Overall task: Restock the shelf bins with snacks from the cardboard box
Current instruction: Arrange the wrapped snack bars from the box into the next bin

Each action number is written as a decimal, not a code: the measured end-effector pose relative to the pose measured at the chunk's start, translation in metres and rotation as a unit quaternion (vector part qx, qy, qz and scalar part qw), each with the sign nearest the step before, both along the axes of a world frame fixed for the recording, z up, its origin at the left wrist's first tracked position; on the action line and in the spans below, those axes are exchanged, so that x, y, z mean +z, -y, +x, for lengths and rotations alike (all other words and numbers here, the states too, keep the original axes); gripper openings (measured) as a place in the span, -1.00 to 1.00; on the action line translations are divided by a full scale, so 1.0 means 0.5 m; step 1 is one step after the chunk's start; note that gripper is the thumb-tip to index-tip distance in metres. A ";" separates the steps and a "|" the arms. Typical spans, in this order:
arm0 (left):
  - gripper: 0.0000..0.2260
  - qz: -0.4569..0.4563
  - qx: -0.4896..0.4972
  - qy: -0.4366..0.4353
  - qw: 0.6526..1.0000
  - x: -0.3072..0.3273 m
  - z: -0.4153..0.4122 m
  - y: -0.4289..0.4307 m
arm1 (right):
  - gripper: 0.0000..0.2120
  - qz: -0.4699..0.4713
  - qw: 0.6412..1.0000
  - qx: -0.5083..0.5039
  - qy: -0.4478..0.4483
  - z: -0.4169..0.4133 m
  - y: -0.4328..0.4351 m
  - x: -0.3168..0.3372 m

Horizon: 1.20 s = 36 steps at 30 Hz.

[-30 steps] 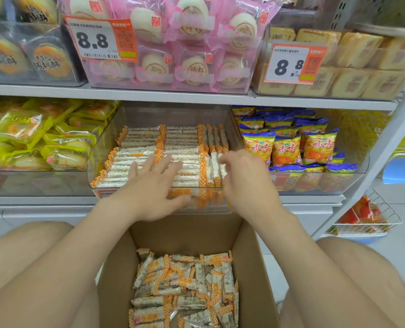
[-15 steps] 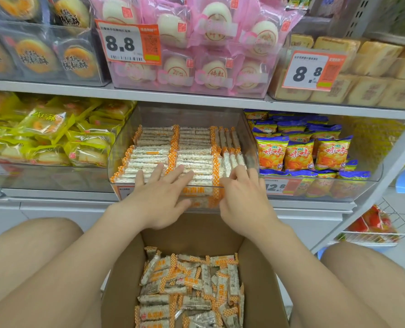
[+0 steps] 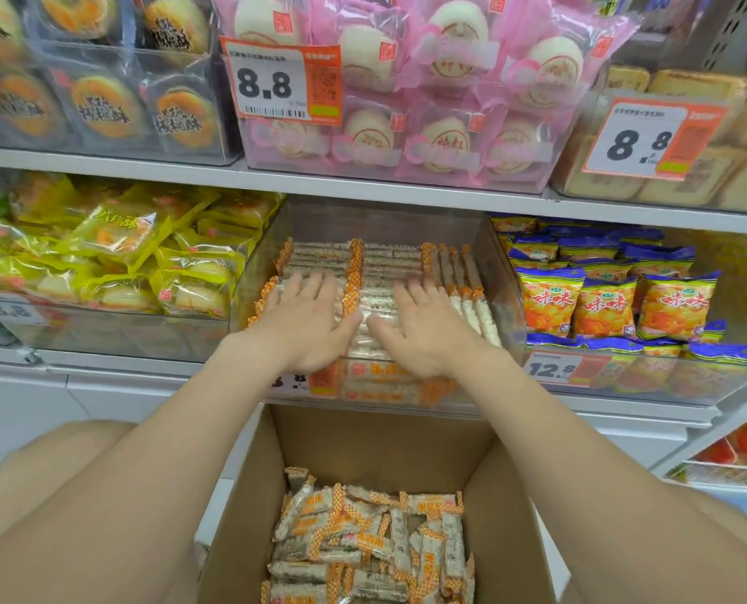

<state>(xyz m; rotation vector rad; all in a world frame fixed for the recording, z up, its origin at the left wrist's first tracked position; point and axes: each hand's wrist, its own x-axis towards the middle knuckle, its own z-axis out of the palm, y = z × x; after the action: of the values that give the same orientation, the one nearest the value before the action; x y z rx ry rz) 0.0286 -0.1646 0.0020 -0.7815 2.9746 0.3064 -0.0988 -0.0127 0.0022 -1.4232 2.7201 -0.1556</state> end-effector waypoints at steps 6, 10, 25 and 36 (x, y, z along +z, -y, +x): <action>-0.36 0.000 0.006 0.029 1.000 -0.025 -0.039 0.040 | -0.07 0.080 0.996 -0.027 -0.013 0.010 0.033 0.002; -0.40 0.008 0.001 0.020 1.000 -0.007 -0.046 0.047 | -0.08 0.089 0.996 -0.026 -0.020 0.020 0.034 0.005; -0.63 -0.036 -0.057 -0.178 0.982 0.014 0.041 -0.059 | -0.72 -0.223 0.975 0.018 -0.015 0.090 -0.087 0.057; -0.86 0.120 -0.220 0.301 0.920 -0.225 0.210 -0.208 | -0.60 0.287 0.941 0.127 0.125 0.205 -0.240 -0.146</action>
<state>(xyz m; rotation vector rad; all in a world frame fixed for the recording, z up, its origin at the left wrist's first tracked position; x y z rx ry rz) 0.1335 -0.0604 -0.1106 -0.1236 2.3688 0.3212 0.0038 0.1073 -0.0710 -1.4247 2.1008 0.4081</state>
